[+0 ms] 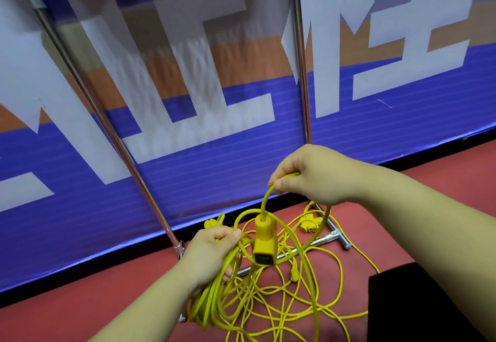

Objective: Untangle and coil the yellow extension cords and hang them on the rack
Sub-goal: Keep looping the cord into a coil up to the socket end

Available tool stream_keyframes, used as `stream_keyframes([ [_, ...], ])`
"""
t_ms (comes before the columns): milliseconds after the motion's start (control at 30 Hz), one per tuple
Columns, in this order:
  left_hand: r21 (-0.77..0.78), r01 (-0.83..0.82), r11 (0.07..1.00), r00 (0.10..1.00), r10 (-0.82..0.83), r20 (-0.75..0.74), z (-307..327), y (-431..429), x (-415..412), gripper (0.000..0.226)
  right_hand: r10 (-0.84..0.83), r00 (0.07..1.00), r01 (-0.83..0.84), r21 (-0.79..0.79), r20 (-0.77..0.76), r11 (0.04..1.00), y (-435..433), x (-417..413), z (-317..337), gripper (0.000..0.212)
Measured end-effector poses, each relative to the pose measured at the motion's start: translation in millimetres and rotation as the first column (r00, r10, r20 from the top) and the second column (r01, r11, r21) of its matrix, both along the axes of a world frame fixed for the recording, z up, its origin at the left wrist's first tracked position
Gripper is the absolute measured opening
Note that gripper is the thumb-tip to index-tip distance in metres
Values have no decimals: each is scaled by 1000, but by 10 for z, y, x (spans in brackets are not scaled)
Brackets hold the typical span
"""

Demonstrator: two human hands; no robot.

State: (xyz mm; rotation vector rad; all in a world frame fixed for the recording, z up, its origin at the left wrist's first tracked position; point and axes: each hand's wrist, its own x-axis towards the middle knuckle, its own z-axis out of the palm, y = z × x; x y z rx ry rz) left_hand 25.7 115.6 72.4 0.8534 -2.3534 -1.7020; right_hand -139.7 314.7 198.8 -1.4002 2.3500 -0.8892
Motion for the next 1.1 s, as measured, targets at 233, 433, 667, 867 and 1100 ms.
stream_keyframes([
  [233, 33, -25, 999, 999, 26, -28, 96, -21, -8, 34, 352, 877, -312, -168, 326, 935, 82, -31, 12, 17],
  [433, 69, -68, 995, 998, 68, -2, 115, -10, -4, 31, 333, 710, 141, -589, 620, 796, 30, -69, 62, 21],
  [667, 137, -192, 972, 981, 188, 41, 124, -90, 35, 29, 222, 553, 547, -551, 803, 630, -33, -183, -8, 21],
  [867, 111, -160, 981, 987, 158, 26, 221, -96, 90, 31, -25, 555, 653, -417, 831, 632, -149, -305, -260, 17],
  [1100, 144, -164, 976, 986, 166, -3, 401, -217, 187, 22, -312, 605, 598, -159, 733, 786, -192, -445, -523, 29],
])
